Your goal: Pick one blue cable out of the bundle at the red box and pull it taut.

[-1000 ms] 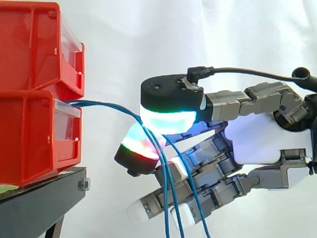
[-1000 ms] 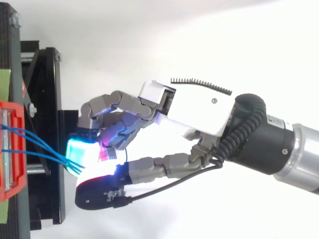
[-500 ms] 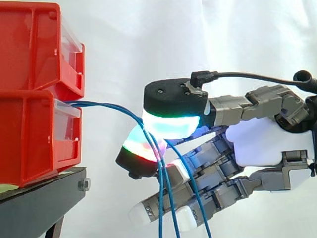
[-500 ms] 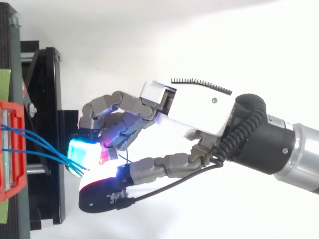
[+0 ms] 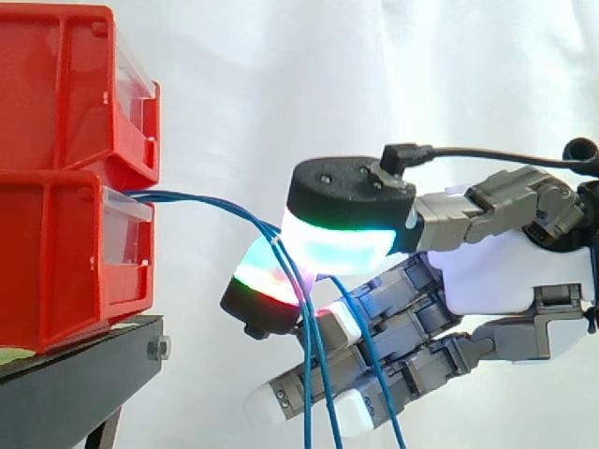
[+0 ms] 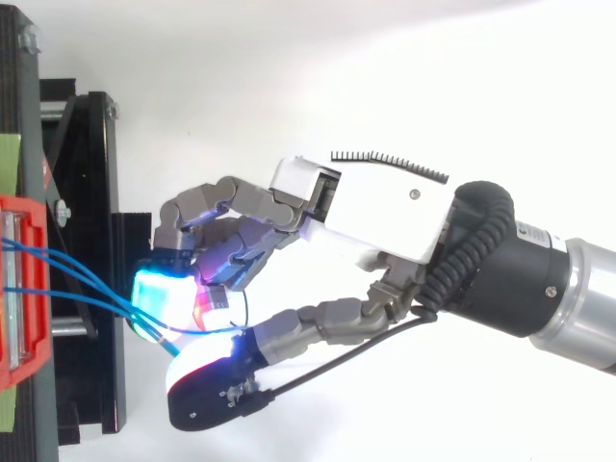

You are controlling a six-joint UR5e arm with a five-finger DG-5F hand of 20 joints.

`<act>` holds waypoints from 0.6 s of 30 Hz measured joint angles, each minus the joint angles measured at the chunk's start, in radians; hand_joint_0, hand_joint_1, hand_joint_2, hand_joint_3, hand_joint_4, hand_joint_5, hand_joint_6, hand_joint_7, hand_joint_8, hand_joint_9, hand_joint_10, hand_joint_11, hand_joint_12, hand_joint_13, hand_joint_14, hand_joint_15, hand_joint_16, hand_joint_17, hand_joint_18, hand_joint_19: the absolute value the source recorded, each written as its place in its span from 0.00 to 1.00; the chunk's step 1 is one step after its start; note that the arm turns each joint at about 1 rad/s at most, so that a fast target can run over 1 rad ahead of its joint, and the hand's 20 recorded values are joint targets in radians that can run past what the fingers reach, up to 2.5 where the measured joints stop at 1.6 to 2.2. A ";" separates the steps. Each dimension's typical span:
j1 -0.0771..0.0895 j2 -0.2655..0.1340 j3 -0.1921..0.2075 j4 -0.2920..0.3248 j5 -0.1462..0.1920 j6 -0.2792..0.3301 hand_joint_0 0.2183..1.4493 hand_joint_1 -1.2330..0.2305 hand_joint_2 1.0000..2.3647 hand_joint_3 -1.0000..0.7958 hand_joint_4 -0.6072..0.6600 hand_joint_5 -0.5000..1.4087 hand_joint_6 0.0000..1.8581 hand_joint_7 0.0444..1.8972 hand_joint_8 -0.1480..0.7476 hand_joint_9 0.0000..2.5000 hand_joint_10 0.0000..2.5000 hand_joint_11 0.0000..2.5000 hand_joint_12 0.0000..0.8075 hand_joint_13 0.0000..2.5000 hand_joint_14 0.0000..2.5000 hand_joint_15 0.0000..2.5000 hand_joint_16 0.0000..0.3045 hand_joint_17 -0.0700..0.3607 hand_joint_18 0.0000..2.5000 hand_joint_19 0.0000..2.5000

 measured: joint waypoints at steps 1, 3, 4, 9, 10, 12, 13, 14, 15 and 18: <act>0.000 0.000 0.000 0.000 0.000 0.000 0.30 0.25 0.00 0.28 0.76 0.15 0.48 0.59 0.68 0.32 0.00 0.54 0.57 0.26 0.00 0.11 0.21 0.50 0.35 0.15; 0.000 0.000 0.000 0.000 0.000 0.000 0.29 0.29 0.00 0.28 0.75 0.15 0.47 0.60 0.69 0.34 0.00 0.54 0.57 0.27 0.00 0.11 0.21 0.50 0.36 0.16; 0.000 0.000 0.000 0.000 0.000 0.000 0.29 0.30 0.00 0.28 0.75 0.16 0.47 0.60 0.69 0.34 0.00 0.54 0.57 0.27 0.00 0.11 0.21 0.50 0.36 0.16; 0.000 0.000 0.000 0.000 0.000 0.000 0.31 0.34 0.00 0.30 0.73 0.16 0.47 0.61 0.69 0.35 0.00 0.53 0.57 0.27 0.00 0.11 0.21 0.50 0.37 0.16; 0.000 0.000 0.000 0.000 0.000 0.000 0.32 0.35 0.00 0.32 0.73 0.17 0.47 0.61 0.69 0.35 0.00 0.53 0.57 0.28 0.00 0.11 0.21 0.49 0.37 0.16; 0.000 0.000 0.000 0.000 0.000 0.000 0.33 0.35 0.01 0.35 0.73 0.17 0.47 0.63 0.69 0.36 0.00 0.52 0.56 0.28 0.00 0.11 0.21 0.49 0.38 0.16; 0.000 0.000 0.000 0.000 0.000 0.000 0.34 0.35 0.01 0.36 0.73 0.17 0.47 0.63 0.68 0.36 0.00 0.53 0.56 0.28 0.00 0.11 0.21 0.49 0.38 0.16; 0.000 0.000 0.000 0.000 0.000 0.000 0.34 0.34 0.01 0.39 0.71 0.17 0.47 0.64 0.69 0.36 0.00 0.53 0.56 0.28 0.00 0.11 0.21 0.49 0.38 0.16; 0.000 0.000 0.000 0.000 0.000 0.000 0.34 0.33 0.02 0.43 0.69 0.17 0.47 0.65 0.68 0.37 0.00 0.53 0.56 0.29 0.00 0.11 0.21 0.49 0.38 0.16; 0.000 0.000 0.000 0.000 0.000 0.000 0.33 0.31 0.02 0.51 0.65 0.17 0.48 0.67 0.68 0.37 0.00 0.53 0.56 0.29 0.00 0.11 0.21 0.49 0.38 0.16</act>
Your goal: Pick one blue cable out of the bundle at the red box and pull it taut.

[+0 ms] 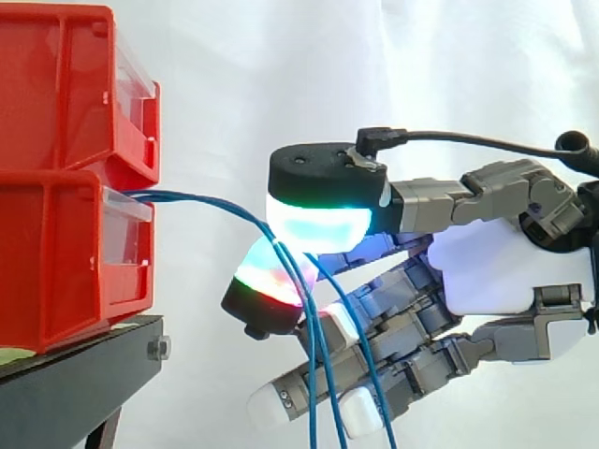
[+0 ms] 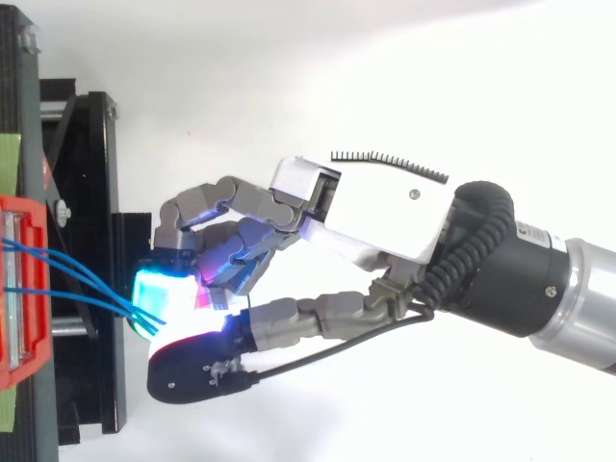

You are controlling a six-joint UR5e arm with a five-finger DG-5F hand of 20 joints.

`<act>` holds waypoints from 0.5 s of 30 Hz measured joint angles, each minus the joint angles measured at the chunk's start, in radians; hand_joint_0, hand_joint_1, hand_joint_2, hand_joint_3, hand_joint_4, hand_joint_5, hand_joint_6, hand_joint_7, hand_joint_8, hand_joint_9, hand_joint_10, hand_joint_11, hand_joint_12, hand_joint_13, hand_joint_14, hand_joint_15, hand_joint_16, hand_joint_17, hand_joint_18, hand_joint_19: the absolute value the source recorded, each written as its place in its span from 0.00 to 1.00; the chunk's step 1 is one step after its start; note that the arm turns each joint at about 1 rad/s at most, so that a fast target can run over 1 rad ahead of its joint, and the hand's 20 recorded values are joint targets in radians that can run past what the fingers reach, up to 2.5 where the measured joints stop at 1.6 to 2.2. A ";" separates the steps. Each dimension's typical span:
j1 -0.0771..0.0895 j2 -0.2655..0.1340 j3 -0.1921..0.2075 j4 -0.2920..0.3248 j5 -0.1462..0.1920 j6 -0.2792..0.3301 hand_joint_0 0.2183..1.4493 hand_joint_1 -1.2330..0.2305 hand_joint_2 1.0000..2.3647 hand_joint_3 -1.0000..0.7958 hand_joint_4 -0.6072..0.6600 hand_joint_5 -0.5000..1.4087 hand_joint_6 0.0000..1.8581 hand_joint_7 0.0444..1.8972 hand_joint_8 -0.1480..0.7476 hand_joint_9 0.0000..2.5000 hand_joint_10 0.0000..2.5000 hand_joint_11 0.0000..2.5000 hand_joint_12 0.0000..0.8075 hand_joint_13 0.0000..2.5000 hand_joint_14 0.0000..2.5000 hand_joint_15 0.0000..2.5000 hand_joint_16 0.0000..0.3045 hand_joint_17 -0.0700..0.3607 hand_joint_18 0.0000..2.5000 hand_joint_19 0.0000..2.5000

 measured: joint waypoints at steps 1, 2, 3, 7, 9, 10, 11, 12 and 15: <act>0.000 0.000 0.000 0.000 0.000 0.000 0.33 0.31 0.02 0.52 0.64 0.17 0.48 0.67 0.68 0.37 0.00 0.53 0.56 0.29 0.00 0.11 0.21 0.49 0.38 0.16; 0.000 0.000 0.000 0.000 0.000 0.000 0.33 0.30 0.02 0.54 0.63 0.17 0.48 0.69 0.68 0.37 0.00 0.53 0.56 0.29 0.00 0.11 0.21 0.49 0.39 0.16; 0.000 0.000 0.000 0.000 0.000 0.000 0.34 0.29 0.02 0.55 0.61 0.17 0.48 0.70 0.68 0.37 0.00 0.53 0.56 0.29 0.00 0.11 0.21 0.49 0.39 0.16; 0.000 0.000 0.000 0.000 0.000 0.000 0.35 0.27 0.02 0.58 0.59 0.17 0.49 0.72 0.67 0.37 0.00 0.54 0.56 0.29 0.00 0.11 0.21 0.49 0.39 0.16; 0.000 0.000 0.000 0.000 0.000 0.000 0.36 0.26 0.02 0.57 0.59 0.16 0.49 0.70 0.67 0.36 0.00 0.53 0.56 0.29 0.00 0.12 0.21 0.49 0.38 0.16; 0.000 0.000 0.000 0.000 0.000 0.000 0.36 0.26 0.02 0.56 0.60 0.16 0.49 0.70 0.67 0.36 0.00 0.54 0.56 0.29 0.00 0.12 0.21 0.49 0.38 0.16; 0.000 0.000 0.000 0.000 0.000 0.000 0.37 0.26 0.02 0.55 0.60 0.16 0.49 0.68 0.67 0.36 0.00 0.53 0.56 0.29 0.00 0.12 0.21 0.49 0.38 0.16; 0.000 0.000 0.000 0.000 0.000 0.000 0.38 0.26 0.02 0.53 0.61 0.16 0.49 0.67 0.67 0.36 0.00 0.54 0.55 0.28 0.00 0.11 0.20 0.49 0.38 0.16; 0.000 0.000 0.000 0.000 0.000 0.000 0.39 0.24 0.02 0.49 0.61 0.16 0.49 0.67 0.66 0.35 0.00 0.54 0.55 0.28 0.00 0.11 0.20 0.49 0.38 0.16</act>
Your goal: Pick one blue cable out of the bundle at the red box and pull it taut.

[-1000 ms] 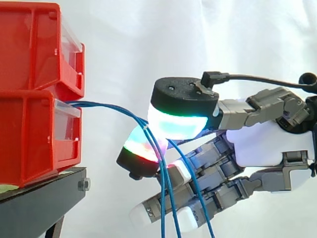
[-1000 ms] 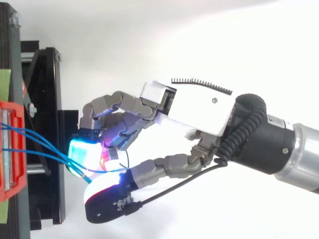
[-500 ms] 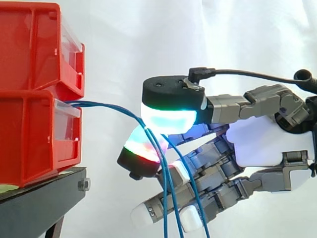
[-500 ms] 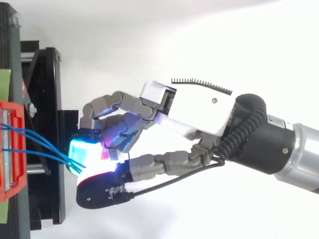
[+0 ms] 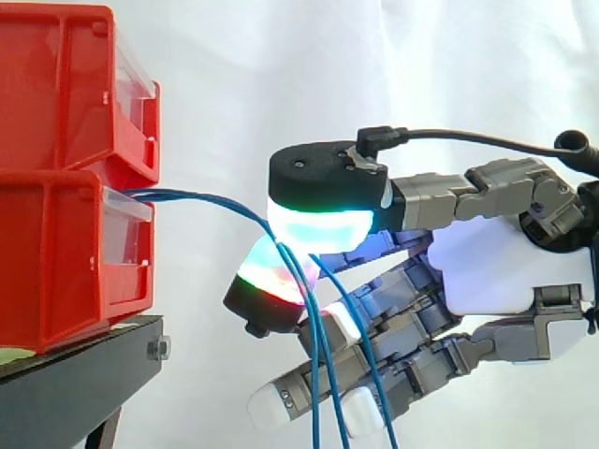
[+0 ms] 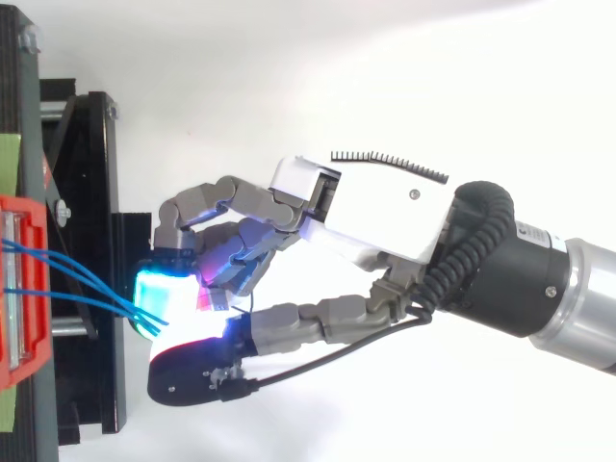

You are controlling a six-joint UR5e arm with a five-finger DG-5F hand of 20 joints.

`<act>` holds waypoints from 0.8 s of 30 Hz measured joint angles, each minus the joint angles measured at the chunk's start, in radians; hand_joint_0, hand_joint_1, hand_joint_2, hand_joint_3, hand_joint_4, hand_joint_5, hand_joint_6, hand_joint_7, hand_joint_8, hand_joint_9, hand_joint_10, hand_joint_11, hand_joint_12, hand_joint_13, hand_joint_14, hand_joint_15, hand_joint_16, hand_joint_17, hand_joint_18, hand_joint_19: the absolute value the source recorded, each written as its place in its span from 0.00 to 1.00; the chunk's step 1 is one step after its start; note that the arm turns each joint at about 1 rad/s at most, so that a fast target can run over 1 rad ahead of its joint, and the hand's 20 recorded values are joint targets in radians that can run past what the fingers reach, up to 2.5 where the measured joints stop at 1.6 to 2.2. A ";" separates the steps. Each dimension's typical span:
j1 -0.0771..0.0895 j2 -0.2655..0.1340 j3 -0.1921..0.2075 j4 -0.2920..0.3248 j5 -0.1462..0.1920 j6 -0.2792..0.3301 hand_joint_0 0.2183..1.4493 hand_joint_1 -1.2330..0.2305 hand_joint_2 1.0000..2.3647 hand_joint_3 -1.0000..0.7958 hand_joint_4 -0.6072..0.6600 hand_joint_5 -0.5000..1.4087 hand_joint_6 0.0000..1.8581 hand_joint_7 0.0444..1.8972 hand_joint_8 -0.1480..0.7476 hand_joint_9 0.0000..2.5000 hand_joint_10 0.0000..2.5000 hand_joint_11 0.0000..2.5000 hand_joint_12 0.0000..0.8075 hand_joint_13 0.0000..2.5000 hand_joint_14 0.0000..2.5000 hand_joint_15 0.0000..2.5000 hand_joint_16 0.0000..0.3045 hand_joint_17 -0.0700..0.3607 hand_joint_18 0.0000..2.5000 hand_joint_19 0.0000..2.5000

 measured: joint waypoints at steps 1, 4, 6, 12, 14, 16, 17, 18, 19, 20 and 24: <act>0.000 0.000 0.000 0.000 0.000 0.000 0.40 0.23 0.02 0.49 0.61 0.16 0.49 0.67 0.66 0.35 0.00 0.53 0.55 0.28 0.00 0.11 0.20 0.48 0.37 0.16; 0.000 0.000 0.000 0.000 0.000 0.000 0.44 0.21 0.02 0.48 0.64 0.16 0.49 0.69 0.66 0.35 0.00 0.53 0.55 0.28 0.00 0.12 0.20 0.48 0.36 0.18; 0.000 0.000 0.000 0.000 0.000 0.000 0.47 0.23 0.02 0.50 0.65 0.15 0.49 0.68 0.65 0.35 0.00 0.53 0.55 0.28 0.00 0.12 0.20 0.48 0.35 0.19; 0.000 0.000 0.000 0.000 0.000 0.000 0.49 0.23 0.02 0.48 0.70 0.14 0.49 0.63 0.65 0.32 0.00 0.53 0.54 0.26 0.00 0.12 0.20 0.48 0.33 0.19; 0.000 0.000 0.000 0.000 0.000 0.001 0.49 0.23 0.02 0.46 0.71 0.14 0.49 0.63 0.64 0.32 0.00 0.54 0.54 0.26 0.00 0.12 0.20 0.48 0.33 0.19; 0.000 0.000 0.000 0.000 0.000 0.001 0.49 0.21 0.02 0.43 0.71 0.14 0.49 0.63 0.65 0.31 0.00 0.54 0.54 0.26 0.00 0.12 0.20 0.48 0.34 0.18; 0.000 0.000 0.000 0.000 0.000 0.001 0.49 0.21 0.01 0.41 0.71 0.14 0.49 0.63 0.64 0.31 0.00 0.53 0.55 0.26 0.00 0.12 0.20 0.48 0.34 0.17; 0.000 0.000 0.000 0.000 0.000 0.001 0.48 0.19 0.01 0.40 0.72 0.14 0.49 0.63 0.65 0.31 0.00 0.53 0.55 0.26 0.00 0.12 0.20 0.48 0.34 0.17; 0.000 0.000 0.000 0.000 0.000 0.001 0.48 0.19 0.01 0.38 0.72 0.14 0.49 0.63 0.64 0.30 0.00 0.53 0.55 0.26 0.00 0.11 0.20 0.48 0.34 0.17; 0.000 0.000 0.000 0.000 0.000 0.001 0.48 0.18 0.01 0.36 0.72 0.13 0.49 0.63 0.64 0.30 0.00 0.54 0.55 0.26 0.00 0.11 0.20 0.48 0.34 0.16; 0.000 0.000 0.000 0.000 0.000 0.001 0.46 0.18 0.00 0.28 0.74 0.13 0.49 0.63 0.64 0.30 0.00 0.53 0.55 0.26 0.00 0.11 0.20 0.48 0.35 0.15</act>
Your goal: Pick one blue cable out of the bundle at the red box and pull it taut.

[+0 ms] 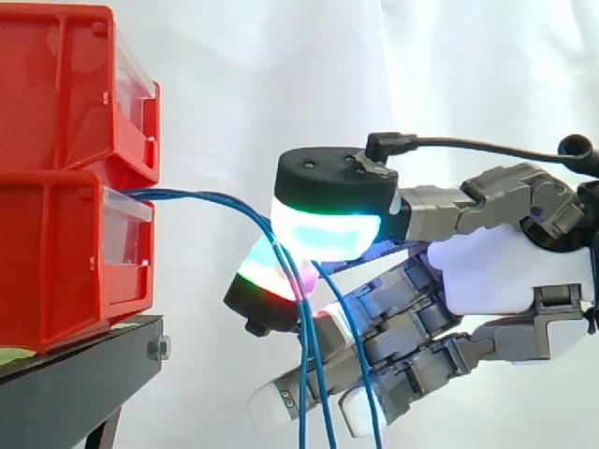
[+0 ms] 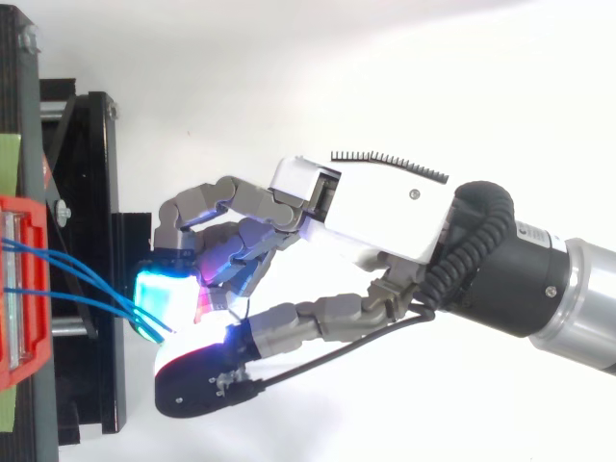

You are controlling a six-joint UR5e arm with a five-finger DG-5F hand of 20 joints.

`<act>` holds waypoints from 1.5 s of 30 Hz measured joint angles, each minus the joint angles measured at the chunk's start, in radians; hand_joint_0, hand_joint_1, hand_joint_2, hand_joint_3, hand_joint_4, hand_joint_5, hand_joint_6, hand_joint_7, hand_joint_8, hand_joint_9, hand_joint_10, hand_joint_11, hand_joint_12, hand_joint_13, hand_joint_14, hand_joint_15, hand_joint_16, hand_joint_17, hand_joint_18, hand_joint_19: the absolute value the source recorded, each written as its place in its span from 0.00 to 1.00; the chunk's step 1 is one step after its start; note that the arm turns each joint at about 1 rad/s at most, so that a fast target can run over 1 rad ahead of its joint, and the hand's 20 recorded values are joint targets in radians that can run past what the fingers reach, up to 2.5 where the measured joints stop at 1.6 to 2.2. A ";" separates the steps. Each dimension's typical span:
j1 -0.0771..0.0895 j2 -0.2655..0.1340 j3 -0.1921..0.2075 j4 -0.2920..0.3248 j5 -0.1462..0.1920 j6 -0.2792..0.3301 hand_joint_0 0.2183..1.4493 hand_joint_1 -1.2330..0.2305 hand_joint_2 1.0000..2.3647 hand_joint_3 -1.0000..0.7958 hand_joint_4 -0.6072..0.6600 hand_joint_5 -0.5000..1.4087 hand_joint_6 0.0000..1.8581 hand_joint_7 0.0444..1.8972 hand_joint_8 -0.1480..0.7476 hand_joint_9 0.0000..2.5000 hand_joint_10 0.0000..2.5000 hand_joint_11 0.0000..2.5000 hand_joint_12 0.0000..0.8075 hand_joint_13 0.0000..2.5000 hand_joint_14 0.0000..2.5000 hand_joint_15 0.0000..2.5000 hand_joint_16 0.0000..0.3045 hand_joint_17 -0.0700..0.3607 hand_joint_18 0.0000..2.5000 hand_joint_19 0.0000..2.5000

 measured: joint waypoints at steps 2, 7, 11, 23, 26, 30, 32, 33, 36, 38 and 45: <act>0.000 0.000 0.000 0.000 0.000 0.001 0.44 0.18 0.00 0.28 0.74 0.13 0.49 0.62 0.65 0.29 0.00 0.53 0.55 0.26 0.00 0.11 0.20 0.48 0.35 0.15; 0.000 0.006 0.000 0.000 0.001 0.010 0.38 0.19 0.00 0.28 0.76 0.13 0.49 0.62 0.65 0.29 0.00 0.53 0.56 0.26 0.00 0.11 0.20 0.48 0.35 0.15; 0.000 0.015 0.000 -0.002 0.002 0.011 0.33 0.22 0.00 0.28 0.76 0.13 0.49 0.62 0.67 0.30 0.00 0.53 0.56 0.26 0.00 0.11 0.20 0.49 0.36 0.16; 0.000 0.018 0.000 -0.015 0.000 0.010 0.29 0.33 0.00 0.28 0.75 0.15 0.48 0.62 0.69 0.33 0.00 0.52 0.57 0.27 0.00 0.12 0.21 0.49 0.38 0.17; 0.000 0.018 0.000 -0.015 0.001 0.009 0.31 0.34 0.00 0.28 0.74 0.15 0.48 0.62 0.68 0.34 0.00 0.52 0.57 0.28 0.00 0.12 0.21 0.49 0.38 0.17; 0.000 0.018 0.000 -0.015 0.003 0.009 0.35 0.33 0.01 0.33 0.74 0.16 0.48 0.62 0.68 0.34 0.00 0.52 0.57 0.28 0.00 0.12 0.21 0.49 0.38 0.17; 0.000 0.018 0.000 -0.015 0.004 0.008 0.36 0.32 0.01 0.35 0.74 0.16 0.48 0.63 0.68 0.35 0.00 0.52 0.56 0.29 0.00 0.12 0.21 0.49 0.39 0.17; 0.000 0.018 0.000 -0.015 0.004 0.008 0.36 0.32 0.01 0.36 0.74 0.16 0.48 0.63 0.68 0.35 0.00 0.53 0.56 0.29 0.00 0.12 0.21 0.49 0.39 0.17; 0.000 0.018 0.000 -0.015 0.004 0.008 0.36 0.32 0.01 0.39 0.73 0.16 0.48 0.65 0.68 0.35 0.00 0.53 0.56 0.29 0.00 0.12 0.20 0.49 0.39 0.17; 0.000 0.018 0.000 -0.015 0.005 0.008 0.36 0.32 0.01 0.41 0.72 0.16 0.48 0.65 0.68 0.35 0.00 0.53 0.56 0.29 0.00 0.12 0.20 0.49 0.39 0.17; 0.000 0.018 0.000 -0.015 0.005 0.008 0.38 0.28 0.02 0.42 0.69 0.16 0.48 0.65 0.67 0.35 0.00 0.53 0.56 0.29 0.00 0.12 0.20 0.49 0.39 0.17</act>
